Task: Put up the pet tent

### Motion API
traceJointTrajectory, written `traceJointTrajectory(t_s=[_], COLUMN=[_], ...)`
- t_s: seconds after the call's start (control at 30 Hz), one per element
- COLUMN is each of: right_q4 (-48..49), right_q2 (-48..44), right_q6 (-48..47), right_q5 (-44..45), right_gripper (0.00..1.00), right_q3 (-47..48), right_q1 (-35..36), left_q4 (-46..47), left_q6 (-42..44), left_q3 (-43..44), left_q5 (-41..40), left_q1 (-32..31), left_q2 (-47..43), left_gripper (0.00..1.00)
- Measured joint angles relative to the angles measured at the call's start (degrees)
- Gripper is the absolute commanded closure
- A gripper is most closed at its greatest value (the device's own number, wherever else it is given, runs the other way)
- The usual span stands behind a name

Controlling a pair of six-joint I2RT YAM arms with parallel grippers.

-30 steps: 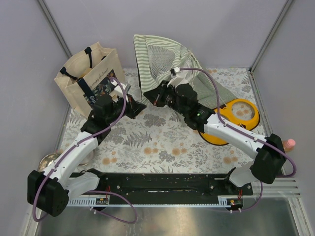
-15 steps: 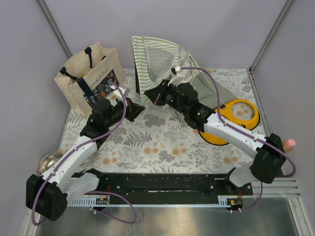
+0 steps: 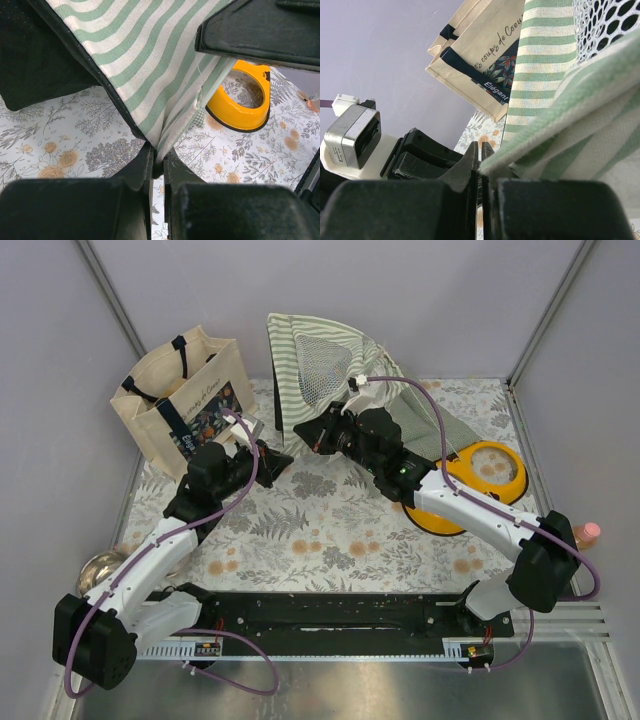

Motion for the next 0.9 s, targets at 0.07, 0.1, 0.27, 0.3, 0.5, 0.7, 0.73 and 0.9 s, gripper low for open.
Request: traceJointTrajectory(t_s=[0.07,0.1,0.27,0.3,0.5,0.7,0.73,0.9], right_q4=[0.00,0.00,0.00,0.02,0.02,0.02,0.02,0.11], right_q2=[0.02,0.02,0.35,0.57,1.20,1.22,1.22,1.22], right_q6=[0.31,0.42,1.18,1.29,1.62,1.62,1.62,1.60], right_q5=[-0.02,-0.02,0.00,0.00,0.02,-0.07,-0.07,-0.04], right_gripper=[1.00,1.00,1.00,1.00,1.00,1.00,1.00,1.00], right_q3=[0.00,0.00,0.15,0.28,0.79,0.76,0.74,0.00], right_q1=[-0.02,-0.04,-0.07,-0.07,-0.17,-0.20,-0.22,-0.42], left_q4=[0.00,0.02,0.26,0.28,0.26,0.17,0.13,-0.50], left_q6=[0.04,0.04,0.07,0.09,0.22,0.28,0.28,0.26], left_q3=[0.00,0.00,-0.55,-0.66,-0.76,-0.70,-0.66,-0.46], left_q5=[-0.13,-0.15,-0.33,-0.35,-0.59,-0.61,-0.61,-0.61], left_q1=[-0.02,-0.04,-0.11,-0.11,-0.13,-0.15,-0.15,-0.15], left_q2=[-0.02,0.00,0.00,0.00,0.00,0.02,0.07,0.44], left_gripper=[1.00,1.00,1.00,1.00,1.00,1.00,1.00,1.00])
